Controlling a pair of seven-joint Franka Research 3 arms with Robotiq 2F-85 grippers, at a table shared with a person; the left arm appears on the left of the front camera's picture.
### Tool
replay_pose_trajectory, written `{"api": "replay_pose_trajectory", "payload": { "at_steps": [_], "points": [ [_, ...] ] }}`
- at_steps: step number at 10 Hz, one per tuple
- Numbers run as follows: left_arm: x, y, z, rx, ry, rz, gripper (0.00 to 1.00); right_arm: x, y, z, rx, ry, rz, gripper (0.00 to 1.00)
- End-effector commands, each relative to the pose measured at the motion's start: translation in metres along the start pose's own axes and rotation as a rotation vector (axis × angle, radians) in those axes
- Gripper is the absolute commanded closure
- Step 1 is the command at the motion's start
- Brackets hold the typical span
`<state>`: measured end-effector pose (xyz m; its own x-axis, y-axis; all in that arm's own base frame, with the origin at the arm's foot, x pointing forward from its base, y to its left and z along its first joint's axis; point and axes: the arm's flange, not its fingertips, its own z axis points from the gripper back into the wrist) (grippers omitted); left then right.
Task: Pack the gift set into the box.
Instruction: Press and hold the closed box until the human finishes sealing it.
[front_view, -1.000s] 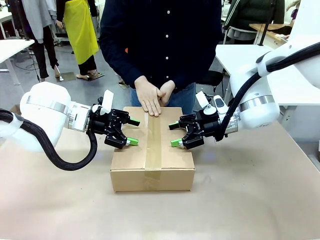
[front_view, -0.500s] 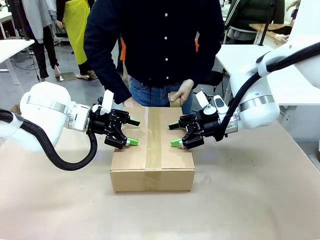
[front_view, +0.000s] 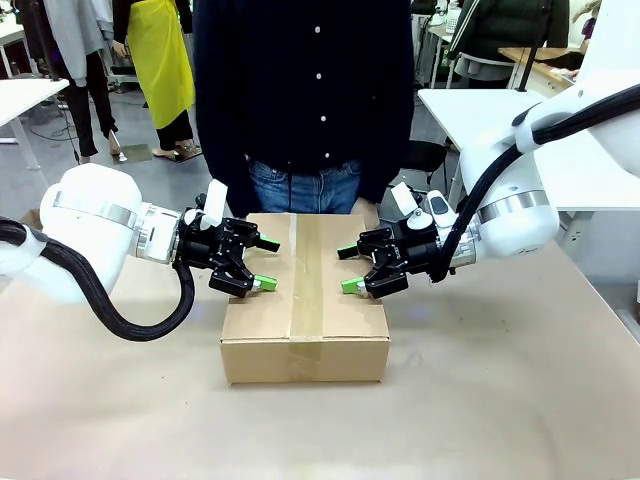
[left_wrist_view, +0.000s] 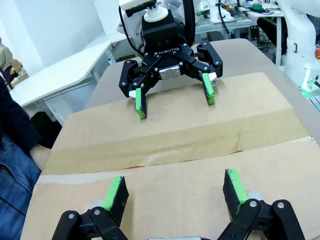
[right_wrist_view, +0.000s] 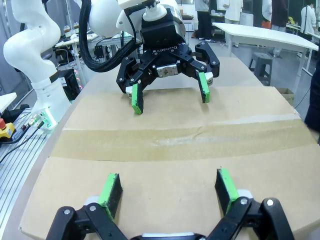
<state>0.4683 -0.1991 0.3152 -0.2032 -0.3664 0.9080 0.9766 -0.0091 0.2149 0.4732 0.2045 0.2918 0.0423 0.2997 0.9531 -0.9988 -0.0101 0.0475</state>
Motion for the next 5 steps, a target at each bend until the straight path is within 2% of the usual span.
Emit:
{"api": "replay_pose_trajectory", "payload": {
  "at_steps": [1,3,4,5],
  "points": [
    [-0.004,-0.002,-0.001,0.0,0.01,-0.004,0.0,-0.001,0.0,0.0,-0.003,0.008,0.001,0.0],
    [0.0,0.0,0.0,0.0,0.0,0.0,0.0,0.0,0.0,0.0,0.0,0.0,0.0,0.0],
    [0.017,-0.006,0.035,0.004,-0.052,-0.012,0.0,0.012,0.006,0.023,-0.039,-0.039,0.051,0.0],
    [0.03,-0.017,0.081,0.029,-0.116,-0.049,0.0,0.018,0.014,0.064,-0.133,-0.094,0.076,0.0]
  ]
}}
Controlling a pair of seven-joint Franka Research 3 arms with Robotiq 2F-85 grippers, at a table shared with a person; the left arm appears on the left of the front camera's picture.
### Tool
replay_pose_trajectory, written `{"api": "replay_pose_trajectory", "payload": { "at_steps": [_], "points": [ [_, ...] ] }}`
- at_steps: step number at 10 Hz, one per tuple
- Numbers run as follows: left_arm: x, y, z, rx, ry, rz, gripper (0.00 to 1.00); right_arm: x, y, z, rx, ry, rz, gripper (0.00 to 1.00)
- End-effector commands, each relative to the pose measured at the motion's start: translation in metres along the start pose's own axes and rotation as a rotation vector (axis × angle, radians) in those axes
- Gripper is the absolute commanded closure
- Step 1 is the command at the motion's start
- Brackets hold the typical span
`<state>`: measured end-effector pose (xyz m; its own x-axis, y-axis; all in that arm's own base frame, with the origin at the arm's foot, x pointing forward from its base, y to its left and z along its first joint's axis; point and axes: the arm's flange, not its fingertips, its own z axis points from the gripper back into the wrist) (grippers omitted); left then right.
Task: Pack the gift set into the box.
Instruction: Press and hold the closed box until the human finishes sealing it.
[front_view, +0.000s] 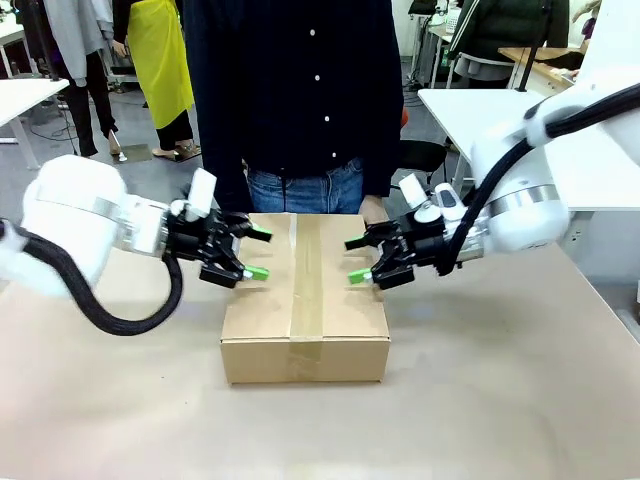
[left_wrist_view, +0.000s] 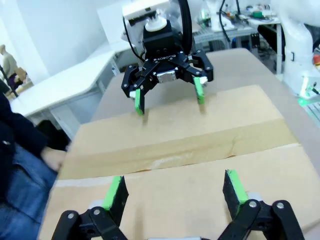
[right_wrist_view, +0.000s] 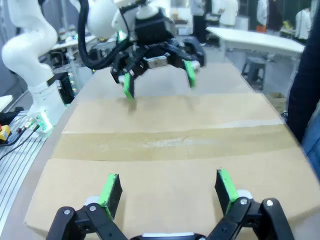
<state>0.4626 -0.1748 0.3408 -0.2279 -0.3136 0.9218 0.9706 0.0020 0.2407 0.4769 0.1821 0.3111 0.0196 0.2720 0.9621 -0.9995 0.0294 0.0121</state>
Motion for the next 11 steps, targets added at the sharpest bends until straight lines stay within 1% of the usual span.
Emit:
{"api": "replay_pose_trajectory", "payload": {
  "at_steps": [1,2,3,4,5,6,7,11],
  "points": [
    [0.022,-0.027,0.082,0.065,-0.103,-0.056,0.0,0.007,0.023,0.075,-0.163,-0.14,0.055,0.0],
    [0.016,-0.034,0.109,0.126,-0.114,-0.048,0.0,-0.001,0.03,0.104,-0.244,-0.196,0.029,0.0],
    [0.003,-0.042,0.14,0.155,-0.154,-0.028,0.0,-0.016,0.042,0.138,-0.33,-0.279,0.001,0.0],
    [-0.016,-0.051,0.171,0.27,-0.217,0.014,0.0,-0.035,0.058,0.168,-0.439,-0.36,-0.012,0.0],
    [-0.034,-0.051,0.185,0.42,-0.204,0.095,0.0,-0.051,0.064,0.179,-0.562,-0.362,-0.059,0.0],
    [0.007,-0.041,0.155,0.2,-0.161,0.003,0.0,-0.054,0.047,0.157,-0.564,-0.25,-0.117,0.0],
    [0.007,-0.041,0.155,0.2,-0.161,0.003,0.0,-0.035,0.054,0.186,-0.452,-0.315,-0.082,0.0],
    [0.007,-0.041,0.155,0.2,-0.161,0.003,0.0,-0.035,0.054,0.186,-0.452,-0.315,-0.082,0.0]
  ]
}}
